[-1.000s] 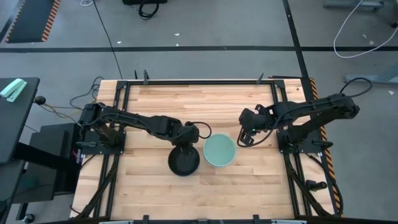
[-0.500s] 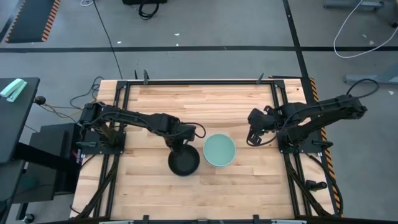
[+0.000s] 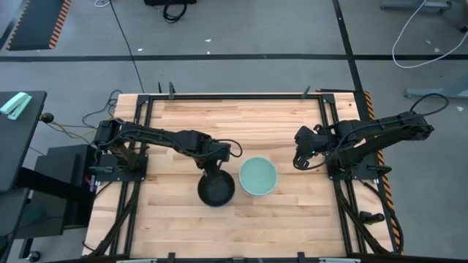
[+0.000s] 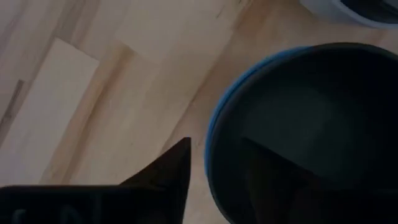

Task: Nest bowls inside each other
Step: Stack the stacked bowls on top of the light blue bowl

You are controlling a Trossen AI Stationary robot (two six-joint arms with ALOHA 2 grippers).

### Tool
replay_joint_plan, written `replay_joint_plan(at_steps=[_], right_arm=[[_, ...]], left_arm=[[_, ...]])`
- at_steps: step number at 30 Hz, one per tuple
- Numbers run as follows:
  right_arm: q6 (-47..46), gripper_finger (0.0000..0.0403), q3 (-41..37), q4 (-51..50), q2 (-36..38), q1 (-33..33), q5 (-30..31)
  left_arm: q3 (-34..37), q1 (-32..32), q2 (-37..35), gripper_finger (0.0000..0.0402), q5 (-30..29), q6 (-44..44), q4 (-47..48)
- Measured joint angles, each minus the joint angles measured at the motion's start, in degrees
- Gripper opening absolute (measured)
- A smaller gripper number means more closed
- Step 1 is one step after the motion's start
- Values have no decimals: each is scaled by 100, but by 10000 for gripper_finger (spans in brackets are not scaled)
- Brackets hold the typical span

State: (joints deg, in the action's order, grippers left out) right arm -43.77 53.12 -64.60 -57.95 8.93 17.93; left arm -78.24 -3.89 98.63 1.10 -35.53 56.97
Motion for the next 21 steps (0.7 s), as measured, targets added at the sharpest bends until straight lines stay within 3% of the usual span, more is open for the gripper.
replay_joint_plan(at_steps=[7,12,21], right_arm=[[0,41,0,0,-2,0,0],[7,41,-4,15,-9,2,-2],[13,41,-4,64,-7,0,0]], left_arm=[[2,124,232,183,68,-31,147],[2,150,568,184,429,16,224],[4,189,854,178,542,280,187]])
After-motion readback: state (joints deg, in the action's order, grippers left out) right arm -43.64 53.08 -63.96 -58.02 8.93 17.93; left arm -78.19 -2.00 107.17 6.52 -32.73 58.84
